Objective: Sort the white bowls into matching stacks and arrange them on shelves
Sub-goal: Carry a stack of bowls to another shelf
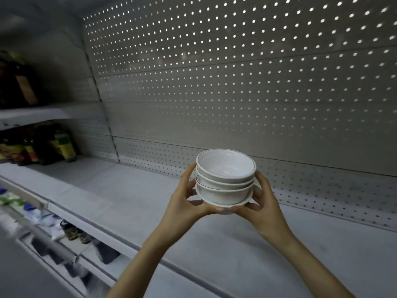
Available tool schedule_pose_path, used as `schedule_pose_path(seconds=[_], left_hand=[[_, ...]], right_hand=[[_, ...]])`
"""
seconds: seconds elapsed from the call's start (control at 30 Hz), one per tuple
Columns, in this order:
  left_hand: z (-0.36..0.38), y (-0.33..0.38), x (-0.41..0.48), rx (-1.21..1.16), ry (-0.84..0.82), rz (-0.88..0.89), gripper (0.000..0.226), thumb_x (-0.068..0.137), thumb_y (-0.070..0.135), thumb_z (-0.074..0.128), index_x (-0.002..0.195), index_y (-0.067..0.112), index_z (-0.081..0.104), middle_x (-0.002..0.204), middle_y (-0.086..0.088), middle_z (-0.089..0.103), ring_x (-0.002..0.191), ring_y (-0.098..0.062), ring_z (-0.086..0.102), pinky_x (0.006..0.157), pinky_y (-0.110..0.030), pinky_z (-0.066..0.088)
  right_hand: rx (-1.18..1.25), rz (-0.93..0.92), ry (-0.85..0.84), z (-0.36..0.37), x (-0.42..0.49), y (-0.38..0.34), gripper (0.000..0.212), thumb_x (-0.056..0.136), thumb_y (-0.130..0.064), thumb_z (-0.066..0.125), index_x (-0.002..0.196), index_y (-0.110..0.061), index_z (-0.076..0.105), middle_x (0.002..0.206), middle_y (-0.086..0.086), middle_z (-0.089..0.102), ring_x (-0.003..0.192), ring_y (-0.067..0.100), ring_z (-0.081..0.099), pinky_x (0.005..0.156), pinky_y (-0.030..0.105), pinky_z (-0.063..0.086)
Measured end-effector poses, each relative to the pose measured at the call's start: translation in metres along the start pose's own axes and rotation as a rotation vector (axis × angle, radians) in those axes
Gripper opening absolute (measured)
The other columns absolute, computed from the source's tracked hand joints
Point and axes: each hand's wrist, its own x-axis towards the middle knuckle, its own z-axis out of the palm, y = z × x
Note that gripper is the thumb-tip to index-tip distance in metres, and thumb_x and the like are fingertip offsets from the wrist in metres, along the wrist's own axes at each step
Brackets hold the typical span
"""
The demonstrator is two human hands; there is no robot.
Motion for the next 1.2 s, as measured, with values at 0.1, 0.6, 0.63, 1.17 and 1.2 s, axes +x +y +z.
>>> schedule_pose_path(seconds=[0.1, 0.6, 0.63, 1.17, 1.2], left_hand=[[-0.029, -0.012, 0.011, 0.000, 0.013, 0.004, 0.099, 0.064, 0.027, 0.085, 0.142, 0.044, 0.027, 0.125, 0.012, 0.061, 0.115, -0.004, 0.057, 0.085, -0.026, 0.054], [-0.206, -0.072, 0.034, -0.010, -0.093, 0.011, 0.103, 0.062, 0.031, 0.087, 0.143, 0.044, 0.024, 0.129, 0.011, 0.059, 0.117, -0.008, 0.057, 0.090, -0.033, 0.055], [-0.221, -0.076, 0.035, -0.011, -0.113, 0.014, 0.103, 0.062, 0.031, 0.087, 0.143, 0.044, 0.024, 0.129, 0.011, 0.059, 0.116, -0.008, 0.058, 0.089, -0.033, 0.055], [-0.373, -0.156, 0.051, -0.079, -0.236, -0.067, 0.105, 0.060, 0.027, 0.089, 0.140, 0.049, 0.025, 0.126, 0.014, 0.059, 0.117, -0.007, 0.057, 0.090, -0.030, 0.054], [-0.377, -0.160, 0.056, -0.079, -0.238, -0.069, 0.105, 0.060, 0.025, 0.089, 0.140, 0.050, 0.025, 0.125, 0.014, 0.059, 0.116, -0.005, 0.057, 0.088, -0.027, 0.054]], right_hand=[[-0.001, -0.003, -0.025, 0.026, 0.020, 0.007, 0.088, 0.052, -0.035, 0.081, 0.120, -0.060, 0.031, 0.130, -0.020, 0.051, 0.113, -0.005, 0.054, 0.086, 0.018, 0.051], [-0.048, 0.037, 0.024, 0.201, 0.066, 0.024, 0.094, 0.046, -0.052, 0.086, 0.123, -0.058, 0.032, 0.114, -0.033, 0.058, 0.110, -0.007, 0.055, 0.090, 0.023, 0.051], [-0.049, 0.043, 0.042, 0.216, 0.066, 0.026, 0.093, 0.046, -0.051, 0.086, 0.122, -0.059, 0.032, 0.114, -0.031, 0.060, 0.109, -0.008, 0.056, 0.089, 0.022, 0.051], [-0.122, 0.187, 0.076, 0.369, 0.100, 0.068, 0.109, 0.035, -0.057, 0.088, 0.128, -0.059, 0.031, 0.120, -0.033, 0.055, 0.116, -0.002, 0.053, 0.094, 0.032, 0.051], [-0.126, 0.189, 0.072, 0.373, 0.107, 0.073, 0.109, 0.034, -0.058, 0.088, 0.127, -0.059, 0.030, 0.120, -0.032, 0.055, 0.116, -0.001, 0.053, 0.095, 0.032, 0.050]])
